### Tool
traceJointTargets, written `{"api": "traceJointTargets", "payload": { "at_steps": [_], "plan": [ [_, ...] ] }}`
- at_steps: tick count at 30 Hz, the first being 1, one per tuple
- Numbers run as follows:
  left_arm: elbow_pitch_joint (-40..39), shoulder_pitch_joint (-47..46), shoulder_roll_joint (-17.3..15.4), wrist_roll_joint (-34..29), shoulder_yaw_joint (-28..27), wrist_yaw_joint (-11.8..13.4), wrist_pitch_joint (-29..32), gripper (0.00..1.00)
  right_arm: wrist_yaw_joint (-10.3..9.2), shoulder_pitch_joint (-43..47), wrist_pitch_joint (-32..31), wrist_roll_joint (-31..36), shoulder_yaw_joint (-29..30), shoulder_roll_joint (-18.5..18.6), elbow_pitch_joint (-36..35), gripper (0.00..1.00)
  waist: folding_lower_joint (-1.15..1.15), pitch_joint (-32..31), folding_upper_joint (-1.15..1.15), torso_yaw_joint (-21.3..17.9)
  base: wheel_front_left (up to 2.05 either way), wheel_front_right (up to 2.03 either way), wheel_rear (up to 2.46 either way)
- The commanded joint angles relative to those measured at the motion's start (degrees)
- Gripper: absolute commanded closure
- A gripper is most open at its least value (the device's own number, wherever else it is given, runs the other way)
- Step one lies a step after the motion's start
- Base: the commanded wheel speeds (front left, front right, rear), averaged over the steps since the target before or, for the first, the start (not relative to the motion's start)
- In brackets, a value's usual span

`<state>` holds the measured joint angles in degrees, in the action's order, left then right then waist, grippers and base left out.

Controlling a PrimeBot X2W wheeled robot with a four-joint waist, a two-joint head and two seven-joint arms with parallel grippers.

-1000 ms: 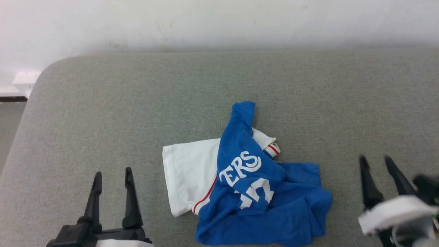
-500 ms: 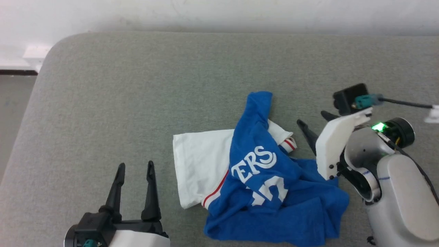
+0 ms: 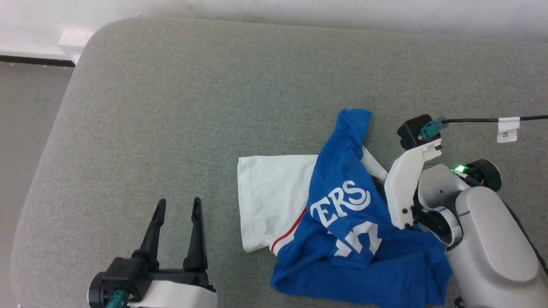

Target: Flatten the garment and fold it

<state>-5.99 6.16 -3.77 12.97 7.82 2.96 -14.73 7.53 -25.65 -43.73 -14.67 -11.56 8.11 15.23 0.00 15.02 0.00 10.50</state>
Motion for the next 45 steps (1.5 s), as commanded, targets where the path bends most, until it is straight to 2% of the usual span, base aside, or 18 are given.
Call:
{"api": "traceJointTargets", "payload": {
  "at_steps": [1,3,4,19,30,38,39,41,42,45],
  "plan": [
    [0.3,-1.4,0.3,-0.6,-0.1,-0.7,-0.3,0.0,-0.04,-0.9,0.5,0.0,-0.1,-0.3,0.9,0.37,0.0,0.7,0.0,0.6,0.0,0.0,0.0],
    [0.5,-1.8,0.4,-0.7,-0.2,-1.0,-0.3,0.0,-0.04,-1.2,1.0,0.1,0.2,-0.7,1.6,0.73,0.0,1.1,0.0,0.7,0.0,0.0,0.0],
    [0.6,-1.9,0.4,-0.8,-0.2,-1.1,-0.3,0.0,-0.04,-1.4,1.3,0.2,0.2,-0.9,1.8,1.0,0.0,1.2,0.0,0.7,0.0,0.0,0.0],
    [1.6,-1.6,0.7,-1.6,-1.8,-1.4,-0.3,0.0,-0.04,-3.5,4.6,0.0,1.3,0.8,-1.7,1.0,0.0,-0.7,0.0,-2.1,0.0,0.0,0.0],
    [1.4,-0.3,0.8,-2.0,-3.1,-2.0,-0.3,0.0,-0.04,0.1,6.4,1.9,13.9,6.1,-9.0,1.0,0.0,-1.4,0.0,-5.8,0.0,0.0,0.0],
    [1.7,-0.8,0.8,-2.2,-2.9,-2.6,-0.3,0.0,-0.04,10.5,5.6,5.3,21.3,5.8,-11.6,1.0,0.0,-1.0,0.0,-7.3,0.0,0.0,0.0],
    [1.8,-0.8,0.8,-2.2,-3.0,-2.7,-0.3,0.0,-0.04,11.7,5.5,5.6,22.1,5.2,-11.5,0.91,0.0,-1.0,0.0,-7.5,0.0,0.0,0.0],
    [1.9,-0.9,0.8,-2.3,-3.1,-2.8,-0.3,0.0,-0.04,13.1,6.0,5.9,23.2,3.8,-11.7,0.16,0.0,-0.9,0.0,-7.7,0.0,0.0,0.0],
    [1.9,-0.9,0.8,-2.4,-3.2,-2.9,-0.3,0.0,-0.04,13.5,6.4,5.9,23.7,3.1,-11.9,0.0,0.0,-1.0,0.0,-7.8,0.0,0.0,0.0],
    [2.1,-1.0,0.8,-2.6,-3.5,-3.0,-0.3,0.0,-0.04,14.1,6.8,5.9,24.6,1.3,-12.7,0.0,0.0,-1.1,0.0,-8.3,0.0,0.0,0.0]
  ]
}}
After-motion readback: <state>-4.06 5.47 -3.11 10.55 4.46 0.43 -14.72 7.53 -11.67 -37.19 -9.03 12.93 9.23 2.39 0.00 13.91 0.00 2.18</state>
